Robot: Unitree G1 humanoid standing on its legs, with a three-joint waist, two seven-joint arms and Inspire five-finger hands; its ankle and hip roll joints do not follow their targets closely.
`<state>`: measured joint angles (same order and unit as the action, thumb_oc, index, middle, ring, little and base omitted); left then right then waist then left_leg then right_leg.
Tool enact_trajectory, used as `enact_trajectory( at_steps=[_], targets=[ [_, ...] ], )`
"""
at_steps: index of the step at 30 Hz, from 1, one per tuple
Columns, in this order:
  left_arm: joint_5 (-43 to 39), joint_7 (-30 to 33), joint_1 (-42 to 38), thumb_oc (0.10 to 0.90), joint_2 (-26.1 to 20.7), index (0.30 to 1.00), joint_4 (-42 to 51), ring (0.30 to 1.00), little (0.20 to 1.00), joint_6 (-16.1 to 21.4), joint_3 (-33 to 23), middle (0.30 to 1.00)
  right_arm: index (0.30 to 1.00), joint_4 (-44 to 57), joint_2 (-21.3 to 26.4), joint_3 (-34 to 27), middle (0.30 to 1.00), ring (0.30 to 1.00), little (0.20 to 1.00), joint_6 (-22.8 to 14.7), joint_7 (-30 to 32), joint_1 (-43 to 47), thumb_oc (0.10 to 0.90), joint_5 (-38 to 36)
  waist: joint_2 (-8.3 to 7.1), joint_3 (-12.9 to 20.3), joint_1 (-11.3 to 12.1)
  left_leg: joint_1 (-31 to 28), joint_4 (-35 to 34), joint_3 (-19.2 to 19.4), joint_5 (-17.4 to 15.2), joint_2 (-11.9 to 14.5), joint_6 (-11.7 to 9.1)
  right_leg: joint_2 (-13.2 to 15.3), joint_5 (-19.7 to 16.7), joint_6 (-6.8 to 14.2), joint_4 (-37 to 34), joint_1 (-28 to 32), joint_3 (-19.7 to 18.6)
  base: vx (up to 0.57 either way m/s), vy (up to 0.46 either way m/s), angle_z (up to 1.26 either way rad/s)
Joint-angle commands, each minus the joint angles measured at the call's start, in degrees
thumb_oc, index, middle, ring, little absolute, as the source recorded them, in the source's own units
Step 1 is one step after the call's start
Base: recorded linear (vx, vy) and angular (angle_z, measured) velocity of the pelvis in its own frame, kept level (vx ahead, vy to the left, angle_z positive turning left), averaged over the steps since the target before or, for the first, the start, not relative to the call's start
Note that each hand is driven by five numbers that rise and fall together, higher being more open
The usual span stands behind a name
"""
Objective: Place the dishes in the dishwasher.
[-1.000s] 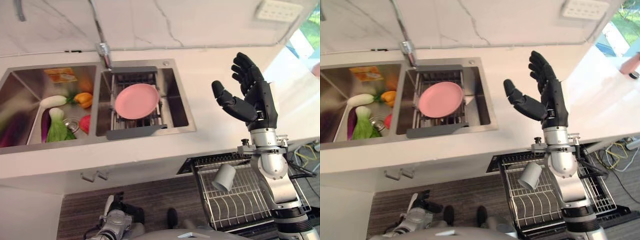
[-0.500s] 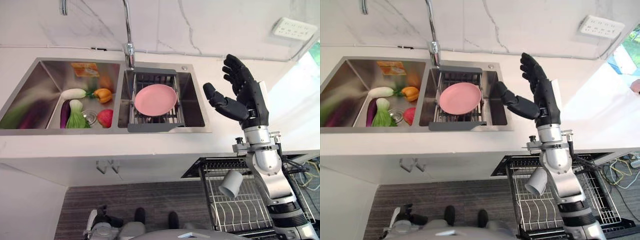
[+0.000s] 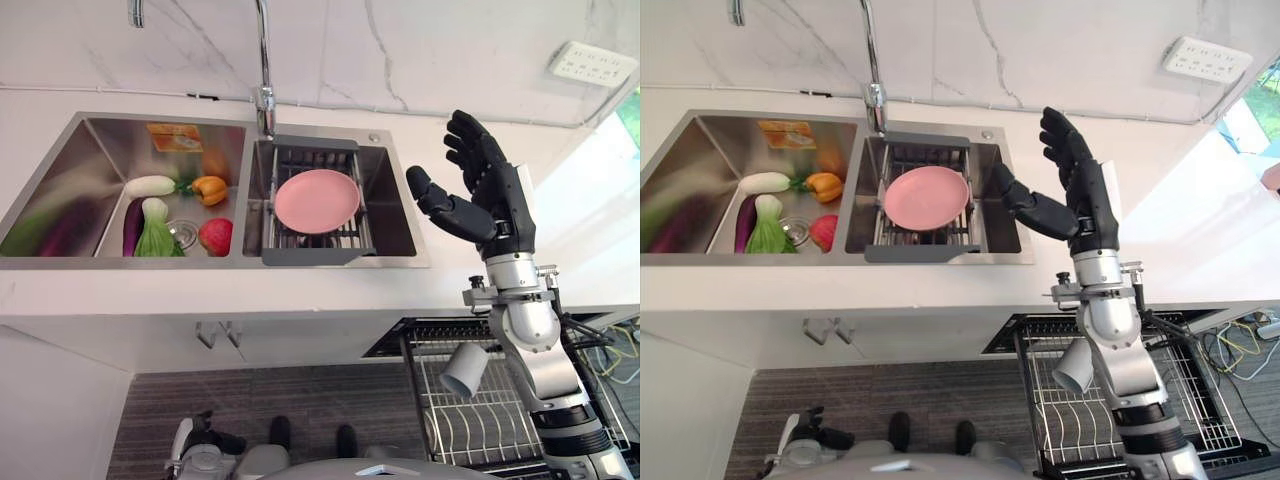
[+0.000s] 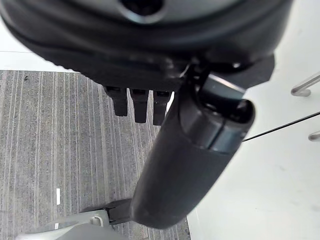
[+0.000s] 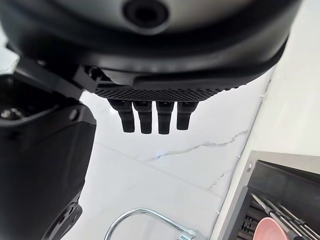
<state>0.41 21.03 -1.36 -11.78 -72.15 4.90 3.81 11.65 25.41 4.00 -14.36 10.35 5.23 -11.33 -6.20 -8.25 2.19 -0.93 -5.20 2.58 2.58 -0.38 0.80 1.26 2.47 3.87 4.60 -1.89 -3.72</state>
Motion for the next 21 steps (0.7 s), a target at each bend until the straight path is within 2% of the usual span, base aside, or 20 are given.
enact_trajectory(
  at_steps=[1, 2, 3, 4, 5, 6, 7, 8, 12, 17, 18, 21],
  targets=[
    [-0.5, 1.6, -5.9, 0.8, -1.1, 0.9, 1.5, 0.9, 0.9, 2.4, 3.0, 0.9, 0.9, 4.2, -0.5, -4.2, 0.9, 0.9, 0.9, -5.2, 5.6, 2.4, 0.8, -5.8, 4.2, -1.7, -5.7, -0.9, 10.7, -2.8, 4.9, 20.4, -14.8, 15.5, -8.3, 10.8, -8.2, -2.6, -3.1, 0.03, -0.517, 0.0],
    [-1.5, 2.8, -5.6, 0.8, 0.3, 0.9, 2.1, 0.9, 0.9, 2.6, 2.1, 0.9, 0.9, 4.3, 1.9, -4.4, 0.9, 0.9, 0.9, -4.6, 5.6, 2.1, 0.8, -4.3, 3.2, -2.4, -5.1, 3.3, 15.5, -2.2, 5.7, 17.6, -12.2, 14.3, -6.9, 7.9, -8.0, 0.3, -0.7, 0.03, -0.366, 0.0],
    [-1.5, 2.8, -5.5, 0.8, 0.3, 0.9, 2.1, 0.9, 0.9, 2.6, 2.2, 0.9, 0.9, 4.3, 1.9, -4.5, 0.9, 0.9, 0.9, -4.6, 5.7, 2.0, 0.8, -4.3, 3.13, -2.3, -5.2, 3.4, 15.9, -2.3, 5.4, 17.4, -12.1, 14.5, -6.8, 8.0, -8.1, 0.5, -0.5, 0.08, -0.411, 0.0],
    [-0.9, 2.7, -5.1, 0.8, 0.9, 0.9, 2.5, 0.9, 0.9, 2.5, 2.6, 0.9, 0.9, 4.1, 2.4, -5.6, 0.9, 0.9, 0.9, -4.3, 5.9, 1.4, 0.8, -4.0, 3.15, -2.1, -5.1, 4.9, 14.6, -0.8, 5.0, 16.1, -11.9, 14.9, -6.3, 7.7, -8.4, 1.6, 0.1, 0.15, -0.087, 0.0],
    [1.7, 2.6, -5.0, 0.8, 1.3, 0.9, 3.9, 0.9, 0.9, 2.4, 4.3, 0.9, 0.9, 4.7, 3.2, -7.3, 0.9, 0.9, 0.9, -4.4, 5.9, 0.5, 0.8, -3.9, 3.8, -1.3, -5.4, 6.0, 9.7, 3.0, 5.2, 15.2, -11.8, 14.6, -5.8, 7.5, -8.7, 2.4, 1.1, 0.21, -0.139, 0.0],
    [2.9, 2.6, -5.3, 0.8, 1.3, 0.9, 4.9, 0.9, 0.9, 2.5, 5.5, 0.9, 0.9, 5.1, 3.5, -7.5, 0.9, 0.9, 0.9, -4.6, 5.7, 0.5, 0.8, -4.1, 4.62, -0.8, -5.3, 6.3, 5.9, 4.6, 6.2, 14.8, -11.6, 13.4, -5.4, 7.3, -8.5, 2.7, 1.5, 0.19, -0.111, 0.0],
    [2.8, 2.5, -5.2, 0.8, 1.6, 0.9, 4.5, 0.9, 0.9, 2.5, 5.9, 0.9, 0.9, 5.2, 3.9, -7.6, 0.9, 0.9, 0.9, -4.8, 6.0, 0.4, 0.8, -3.6, 5.2, -0.5, -5.5, 5.6, 2.8, 6.0, 7.4, 14.7, -11.7, 12.6, -4.8, 7.2, -8.6, 3.2, 1.7, 0.12, -0.101, 0.0],
    [2.5, 2.3, -4.5, 0.8, 2.5, 0.9, 4.0, 0.9, 0.9, 2.8, 6.4, 0.9, 0.9, 4.2, 4.8, -6.6, 0.9, 0.9, 0.9, -3.8, 6.4, 1.8, 0.8, -0.7, 6.11, -0.3, -5.9, 3.6, 1.1, 4.9, 7.1, 15.9, -12.2, 11.3, -3.8, 7.5, -8.1, 2.6, 1.6, 0.05, -0.054, 0.0],
    [4.6, 1.4, -4.8, 0.8, 2.5, 0.9, 3.3, 0.9, 0.9, 2.6, 7.8, 0.9, 0.9, 3.5, 4.8, -6.9, 0.9, 0.9, 0.9, -3.6, 6.3, 2.8, 0.8, 0.4, 6.43, 1.0, -6.6, 2.3, 0.2, 4.2, 6.5, 16.5, -12.5, 11.2, -4.0, 7.8, -8.3, 2.9, 2.0, 0.07, -0.02, 0.25],
    [5.0, 0.1, -5.0, 0.8, 1.7, 0.9, 2.7, 0.9, 0.9, 2.3, 7.7, 0.9, 0.9, 2.2, 5.5, -7.1, 0.9, 0.9, 0.9, -2.3, 5.9, 4.0, 0.8, 2.5, 5.57, 1.9, -6.1, -0.2, 0.2, 5.3, 4.7, 16.0, -11.9, 12.5, -4.3, 8.4, -7.9, 4.1, 2.5, 0.08, 0.031, -0.14],
    [4.5, 0.1, -4.8, 0.8, 0.6, 0.9, 1.9, 0.9, 0.9, 2.0, 6.1, 0.9, 0.9, 1.7, 7.6, -6.4, 0.9, 0.9, 0.9, -0.3, 5.4, 5.5, 0.8, 6.9, 4.69, 2.1, -5.8, -1.0, 0.2, 6.5, 3.7, 15.9, -11.8, 13.3, -5.1, 9.1, -7.7, 3.7, 2.3, 0.04, 0.055, -0.03],
    [5.1, 0.3, -4.5, 0.8, 0.1, 0.9, 1.0, 0.9, 0.9, 1.7, 5.2, 0.9, 0.9, 1.2, 9.5, -6.1, 0.9, 0.9, 0.9, 0.7, 5.2, 6.9, 0.8, 10.7, 3.95, 1.9, -5.3, -2.0, 0.2, 7.1, 2.9, 15.4, -11.4, 13.8, -5.4, 9.5, -7.4, 3.4, 1.7, 0.03, 0.048, -0.17]
  ],
)
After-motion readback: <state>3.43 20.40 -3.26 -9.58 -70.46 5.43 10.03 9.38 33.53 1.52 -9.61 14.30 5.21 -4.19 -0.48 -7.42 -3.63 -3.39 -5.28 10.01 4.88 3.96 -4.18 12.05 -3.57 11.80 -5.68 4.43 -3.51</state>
